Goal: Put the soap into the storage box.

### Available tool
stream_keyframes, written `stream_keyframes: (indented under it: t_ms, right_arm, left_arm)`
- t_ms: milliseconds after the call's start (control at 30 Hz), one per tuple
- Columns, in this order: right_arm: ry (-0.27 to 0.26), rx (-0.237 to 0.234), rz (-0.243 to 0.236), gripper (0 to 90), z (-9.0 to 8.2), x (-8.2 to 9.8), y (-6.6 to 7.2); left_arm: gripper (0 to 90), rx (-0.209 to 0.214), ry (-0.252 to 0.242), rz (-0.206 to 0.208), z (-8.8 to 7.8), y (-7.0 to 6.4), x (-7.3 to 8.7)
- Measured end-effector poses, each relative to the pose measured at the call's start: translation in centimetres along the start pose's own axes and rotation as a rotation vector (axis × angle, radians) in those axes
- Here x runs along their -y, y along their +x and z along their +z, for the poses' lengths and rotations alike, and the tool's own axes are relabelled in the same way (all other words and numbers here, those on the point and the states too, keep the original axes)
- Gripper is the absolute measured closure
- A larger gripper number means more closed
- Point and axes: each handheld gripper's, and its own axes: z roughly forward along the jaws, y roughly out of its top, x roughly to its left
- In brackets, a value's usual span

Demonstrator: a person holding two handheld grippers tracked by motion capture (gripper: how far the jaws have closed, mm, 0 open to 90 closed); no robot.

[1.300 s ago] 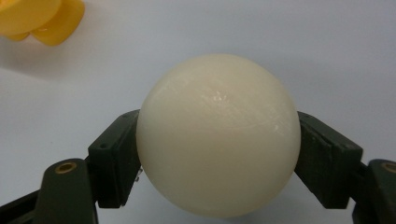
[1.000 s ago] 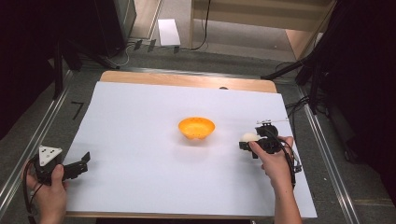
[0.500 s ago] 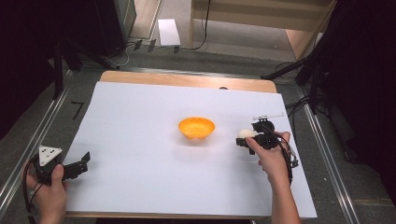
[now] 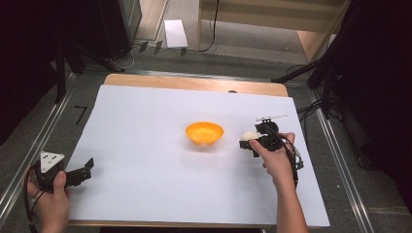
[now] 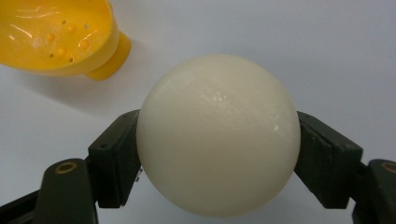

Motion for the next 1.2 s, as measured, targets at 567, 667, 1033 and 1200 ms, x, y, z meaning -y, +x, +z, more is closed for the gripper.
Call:
stream_keyframes:
  t_ms: [567, 667, 1033, 1200]
  right_arm:
    - [0.007, -0.019, -0.029, 23.7, 0.7, -1.4, 1.6]
    - [0.006, -0.022, -0.036, 23.8, 0.7, -1.7, 1.9]
    - [-0.007, -0.031, -0.062, 23.8, 0.5, -2.9, 3.4]
    - [-0.004, -0.036, -0.070, 23.8, 0.7, -3.2, 4.1]
  left_arm:
    - [0.0, 0.000, -0.001, 0.000, 0.0, 0.0, 0.0]
    - [0.0, -0.001, 0.000, 0.000, 0.0, 0.0, 0.0]
    - [0.0, 0.002, 0.000, 0.000, 0.0, 0.1, 0.0]
    - [0.0, 0.003, 0.000, 0.000, 0.0, 0.1, 0.0]
